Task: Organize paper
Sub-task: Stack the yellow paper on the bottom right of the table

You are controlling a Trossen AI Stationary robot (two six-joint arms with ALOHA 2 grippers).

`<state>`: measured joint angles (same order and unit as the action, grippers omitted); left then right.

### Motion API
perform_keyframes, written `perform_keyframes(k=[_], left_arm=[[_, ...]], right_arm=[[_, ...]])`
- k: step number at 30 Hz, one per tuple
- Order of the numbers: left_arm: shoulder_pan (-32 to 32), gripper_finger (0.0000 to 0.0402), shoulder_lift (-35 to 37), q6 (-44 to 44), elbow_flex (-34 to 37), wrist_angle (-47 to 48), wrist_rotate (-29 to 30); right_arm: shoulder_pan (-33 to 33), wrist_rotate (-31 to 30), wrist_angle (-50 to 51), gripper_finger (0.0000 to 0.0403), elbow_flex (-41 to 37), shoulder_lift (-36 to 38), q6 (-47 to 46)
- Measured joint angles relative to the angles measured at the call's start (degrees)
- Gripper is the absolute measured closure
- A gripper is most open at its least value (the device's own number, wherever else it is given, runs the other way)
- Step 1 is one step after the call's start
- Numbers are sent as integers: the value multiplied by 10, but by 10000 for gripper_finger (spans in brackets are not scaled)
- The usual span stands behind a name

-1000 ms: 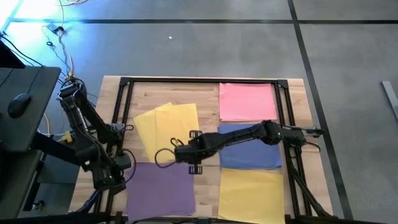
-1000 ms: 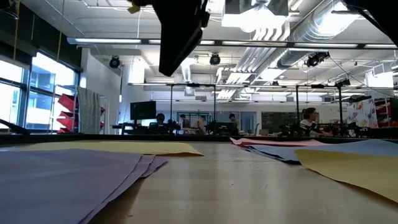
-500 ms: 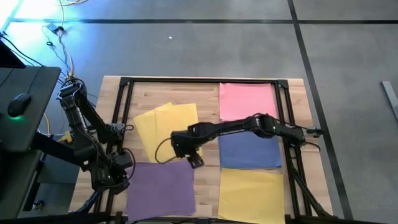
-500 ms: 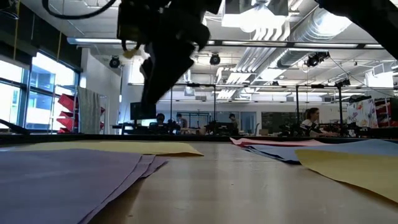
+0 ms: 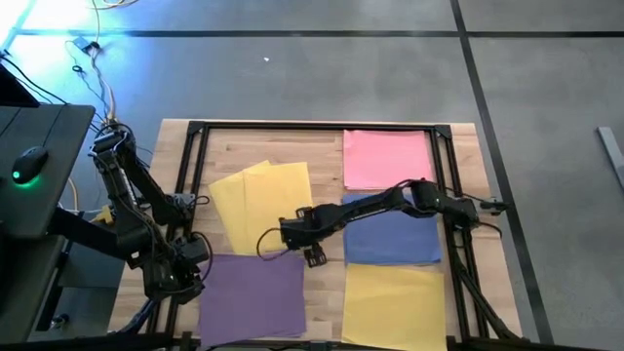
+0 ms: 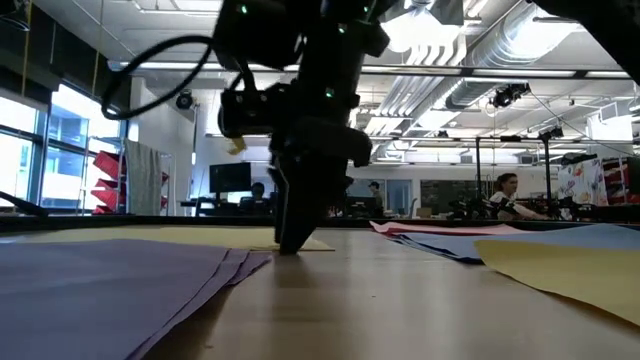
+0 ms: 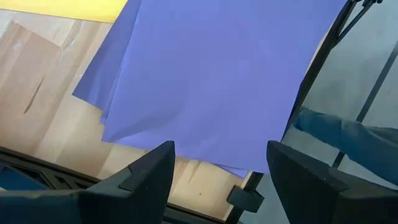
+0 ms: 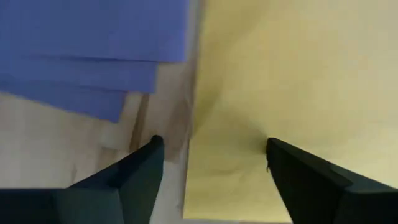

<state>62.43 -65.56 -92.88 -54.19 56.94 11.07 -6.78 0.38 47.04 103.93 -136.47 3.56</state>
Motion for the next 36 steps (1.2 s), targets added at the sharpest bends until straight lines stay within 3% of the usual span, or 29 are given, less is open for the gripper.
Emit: perform_keyframes(k=[5, 10, 15, 19, 24, 29, 32, 36], left_arm=[[0, 172, 0, -1, 0, -1, 0], [-8, 172, 0, -13, 0, -1, 0], [-23, 172, 0, -15, -9, 3, 38], [-38, 172, 0, 6, -44, 28, 117], [-59, 172, 1, 66, -104, 79, 227], [-84, 172, 2, 164, -157, 101, 338], [-102, 172, 2, 234, -180, 91, 394], [-128, 172, 2, 310, -196, 82, 422]], right_arm=[[7, 7, -15, 272, -24, 4, -34], [-2, 7, 25, 389, 7, 3, -94], [-6, 19, 97, 402, 64, 23, -186], [-19, 47, 133, 403, 105, 88, -263], [-67, 36, 100, 403, 109, 181, -364], [-145, -58, 34, 403, 111, 269, -536], [-208, -150, 33, 403, 110, 290, -657], [-294, -277, 30, 403, 107, 301, -862]])
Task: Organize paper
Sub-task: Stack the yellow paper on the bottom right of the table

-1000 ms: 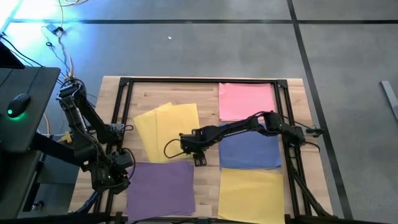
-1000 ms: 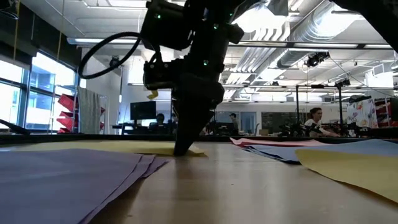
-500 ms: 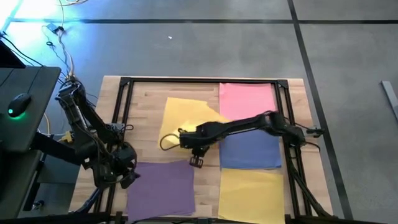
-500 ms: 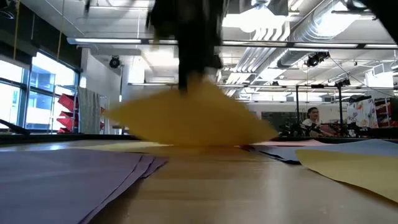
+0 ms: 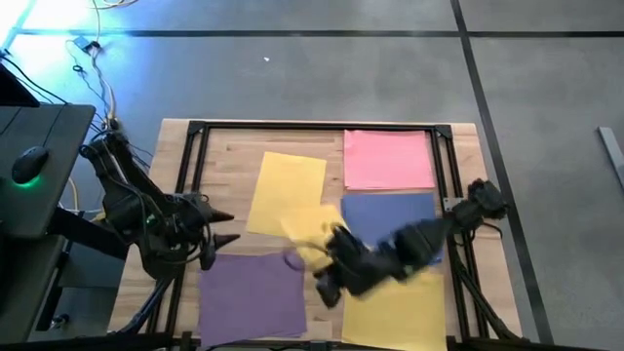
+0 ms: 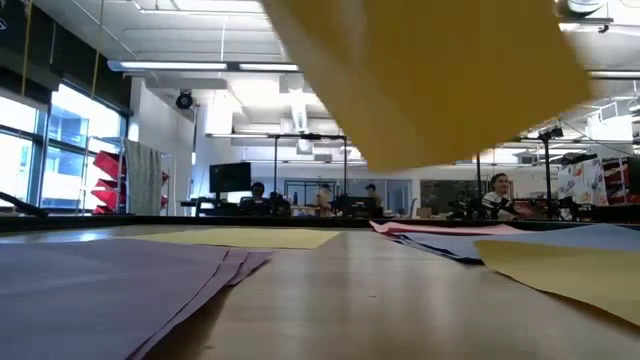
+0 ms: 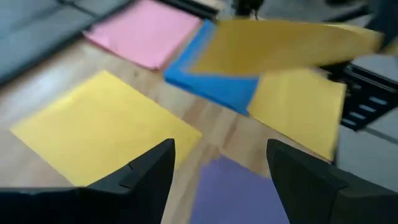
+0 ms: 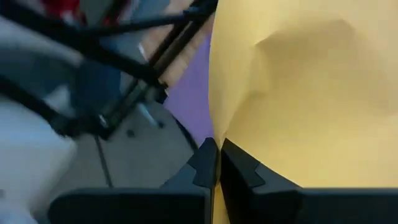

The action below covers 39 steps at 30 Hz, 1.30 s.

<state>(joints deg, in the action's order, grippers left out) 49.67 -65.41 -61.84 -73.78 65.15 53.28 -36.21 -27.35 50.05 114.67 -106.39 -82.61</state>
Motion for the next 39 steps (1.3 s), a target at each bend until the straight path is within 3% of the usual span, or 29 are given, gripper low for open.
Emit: perform_keyframes(k=[3, 5, 9, 13, 15, 18, 25, 33, 39], left_arm=[[-18, 172, 0, 57, -2, -26, -5], [-29, 172, 0, 120, -2, -58, -7], [-53, 172, -3, 306, -2, -164, -52], [-115, 172, -7, 437, -2, -306, -215], [-146, 172, -18, 482, -2, -360, -280], [-187, 172, -44, 530, -2, -419, -359], [-242, 172, -139, 642, -1, -536, -508], [-245, 169, -250, 696, -2, -741, -547], [-245, 167, -321, 700, -2, -771, -532]], right_arm=[[-63, -71, -57, 403, 4, 7, -157], [-96, -69, -89, 403, 3, 4, -224], [-134, 55, -68, 403, 4, 3, -355], [-139, 216, 48, 403, 4, 6, -432], [-126, 299, 87, 403, 4, 11, -420], [-99, 369, 119, 403, 5, 23, -356], [-20, 431, 163, 403, 5, 27, -180], [46, 451, 221, 403, 5, 27, -69], [78, 441, 225, 403, 5, 27, -35]])
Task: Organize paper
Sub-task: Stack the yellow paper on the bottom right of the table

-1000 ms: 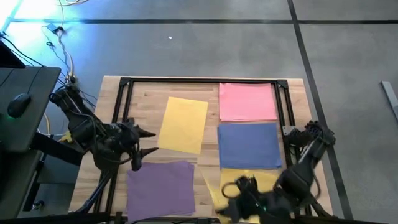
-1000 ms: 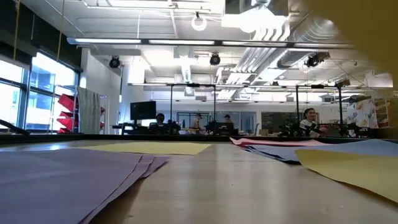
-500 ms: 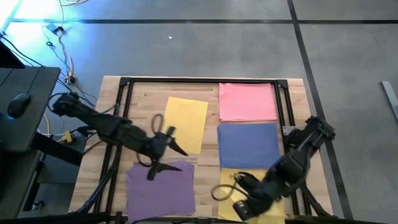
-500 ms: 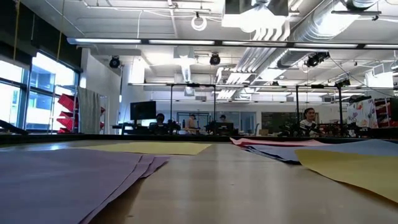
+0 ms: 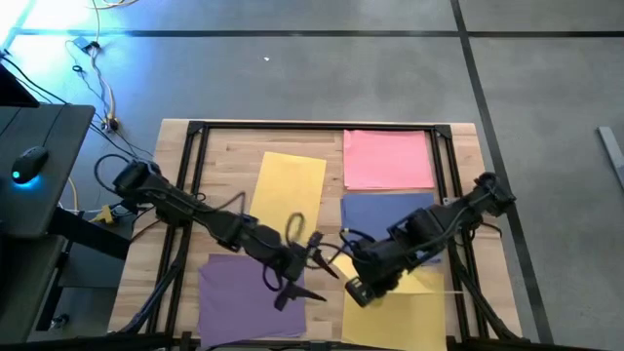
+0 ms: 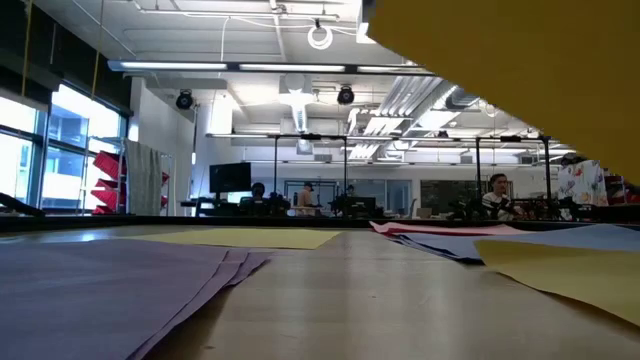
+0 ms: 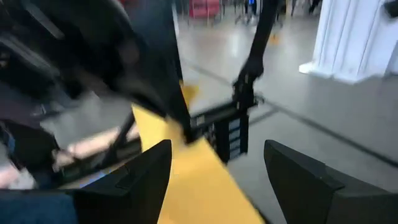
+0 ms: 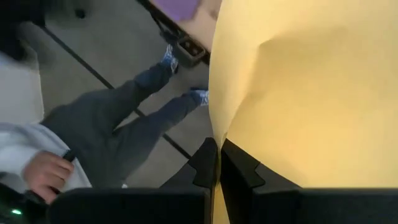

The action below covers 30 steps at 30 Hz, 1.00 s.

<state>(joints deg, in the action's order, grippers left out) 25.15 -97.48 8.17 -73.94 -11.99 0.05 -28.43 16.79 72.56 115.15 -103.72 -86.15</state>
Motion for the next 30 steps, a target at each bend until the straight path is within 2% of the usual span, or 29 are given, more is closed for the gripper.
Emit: perform_keyframes(k=[2, 7, 11, 15, 18, 21, 27, 30], left_arm=[[3, 167, -16, 11, 0, 0, 41], [22, 167, -34, 31, 0, -4, 185], [34, 167, -33, 44, 0, -24, 227], [29, 172, -33, 70, 0, -29, 204], [20, 195, -33, 67, 0, -30, 180], [12, 242, -33, 65, 0, -29, 154], [6, 381, -33, 38, 0, -16, 91], [9, 394, -33, 3, 0, -2, 78]], right_arm=[[6, -1, -5, 403, 0, 0, 13], [15, -7, -8, 403, 0, 0, 21], [14, -17, -9, 403, 0, 0, 25], [14, -33, -29, 403, 0, 0, 25], [14, -41, -48, 403, 0, 0, 26], [14, -61, -62, 403, 0, 0, 26], [3, -96, -81, 403, 0, 0, 28], [-9, -129, -82, 398, 0, -1, 46]])
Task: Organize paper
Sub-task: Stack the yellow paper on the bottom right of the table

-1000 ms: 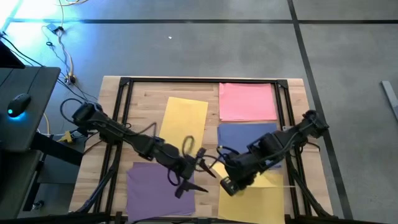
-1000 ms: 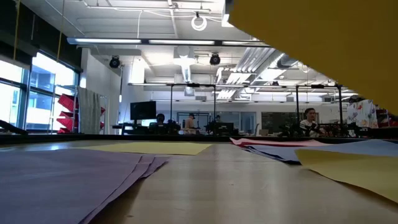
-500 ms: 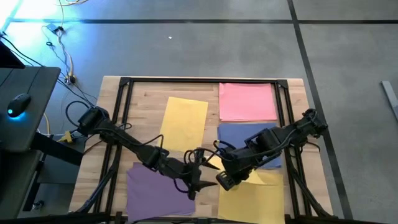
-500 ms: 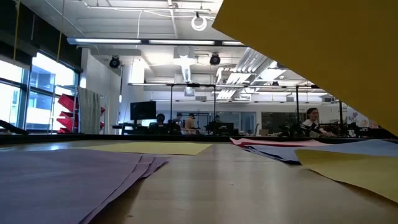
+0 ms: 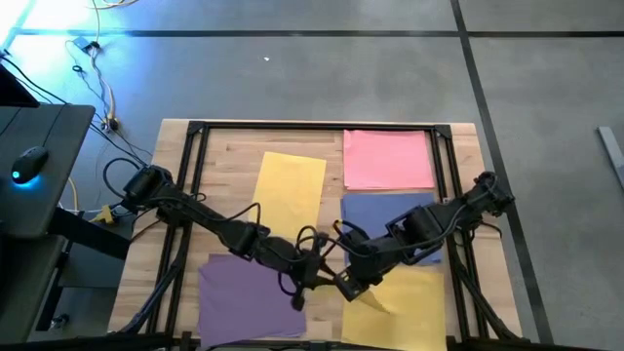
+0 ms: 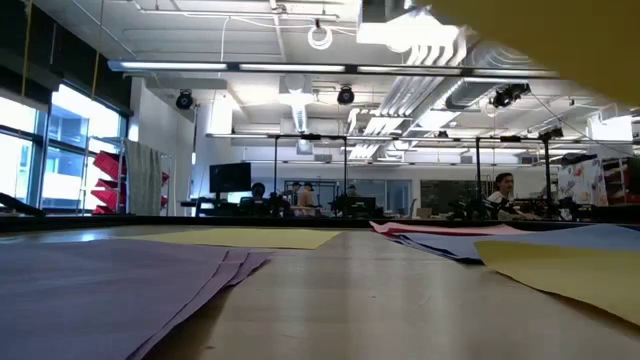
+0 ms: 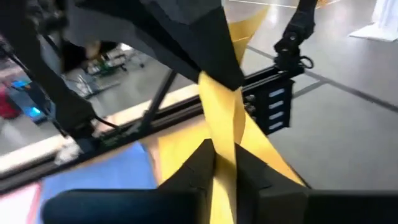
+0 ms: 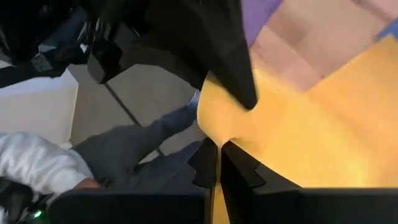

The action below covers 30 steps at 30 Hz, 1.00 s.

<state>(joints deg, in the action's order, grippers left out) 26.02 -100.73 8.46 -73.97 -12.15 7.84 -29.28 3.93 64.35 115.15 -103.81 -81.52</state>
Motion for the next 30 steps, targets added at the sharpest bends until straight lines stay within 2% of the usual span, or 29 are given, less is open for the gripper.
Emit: perform_keyframes(k=[3, 7, 9, 11, 15, 19, 22, 26, 30], left_arm=[[1, 400, 0, -31, 0, 22, -5], [1, 401, 0, -48, 0, 42, -10], [1, 401, 0, -66, 0, 55, -14], [1, 401, 0, -78, 0, 62, -14], [1, 402, 0, -100, 0, 66, -6], [-2, 401, 0, -135, 0, 68, 4], [-2, 401, 0, -157, 0, 70, 9], [-9, 401, 0, -190, 0, 69, 16], [-29, 401, 0, -263, 0, 69, 16]], right_arm=[[-9, -13, -5, 373, 0, 0, 32], [-15, -13, -3, 319, 0, 2, 59], [-15, 10, 4, 293, 0, 9, 39], [-15, 8, 15, 275, 0, 23, 16], [-50, -93, 24, 264, 1, 51, 3], [-131, -212, 91, 268, 1, 61, -68], [-193, -281, 103, 269, 1, 54, -100], [-239, -324, 104, 269, 1, 42, -99], [-244, -317, 158, 269, 1, 40, -120]])
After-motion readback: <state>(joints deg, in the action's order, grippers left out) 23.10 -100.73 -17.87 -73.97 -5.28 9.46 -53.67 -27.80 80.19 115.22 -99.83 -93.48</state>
